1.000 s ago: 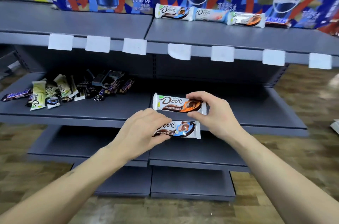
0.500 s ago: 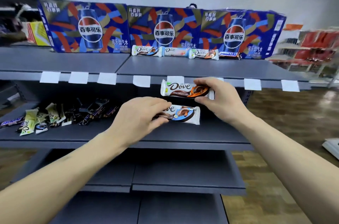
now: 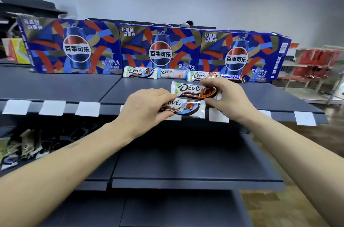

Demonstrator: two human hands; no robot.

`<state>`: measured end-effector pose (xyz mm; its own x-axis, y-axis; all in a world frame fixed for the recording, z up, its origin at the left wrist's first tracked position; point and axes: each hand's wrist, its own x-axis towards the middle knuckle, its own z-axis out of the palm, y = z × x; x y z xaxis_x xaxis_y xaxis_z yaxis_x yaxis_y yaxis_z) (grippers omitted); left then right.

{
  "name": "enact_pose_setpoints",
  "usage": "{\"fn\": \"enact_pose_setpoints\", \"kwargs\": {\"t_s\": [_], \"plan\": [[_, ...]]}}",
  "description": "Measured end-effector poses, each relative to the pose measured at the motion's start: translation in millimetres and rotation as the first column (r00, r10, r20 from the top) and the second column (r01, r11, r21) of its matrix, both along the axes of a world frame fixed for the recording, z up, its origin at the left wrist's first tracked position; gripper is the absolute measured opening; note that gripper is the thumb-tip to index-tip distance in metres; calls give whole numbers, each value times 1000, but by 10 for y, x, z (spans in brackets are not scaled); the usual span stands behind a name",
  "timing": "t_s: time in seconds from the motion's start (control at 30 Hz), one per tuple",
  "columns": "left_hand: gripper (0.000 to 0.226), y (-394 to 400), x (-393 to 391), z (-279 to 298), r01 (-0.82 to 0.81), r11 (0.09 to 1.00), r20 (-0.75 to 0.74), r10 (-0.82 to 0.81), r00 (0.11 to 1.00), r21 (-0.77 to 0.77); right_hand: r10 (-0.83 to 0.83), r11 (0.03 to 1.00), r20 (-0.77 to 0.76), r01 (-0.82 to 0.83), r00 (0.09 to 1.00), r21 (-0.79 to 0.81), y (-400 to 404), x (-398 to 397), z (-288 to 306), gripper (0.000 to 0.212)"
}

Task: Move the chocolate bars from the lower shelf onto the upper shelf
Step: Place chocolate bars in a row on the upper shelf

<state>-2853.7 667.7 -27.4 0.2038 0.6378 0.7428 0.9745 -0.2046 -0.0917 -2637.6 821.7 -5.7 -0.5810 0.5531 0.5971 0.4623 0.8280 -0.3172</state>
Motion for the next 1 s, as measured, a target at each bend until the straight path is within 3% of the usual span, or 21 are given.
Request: {"fn": "enact_pose_setpoints", "kwargs": {"t_s": [0.47,0.67,1.0], "plan": [[39,1182,-145,286,22,999,-39,-23,999,-28,-52,993,93,62,994,-102,1164,-80,58,51],[36,1570,-140,262,-51,990,-28,48,998,-133,-61,983,147,85,987,-162,1670,-69,36,48],[36,1910,-111,241,-175,970,-44,170,985,-170,-66,991,157,83,985,-109,2157,-292,8,37]]}}
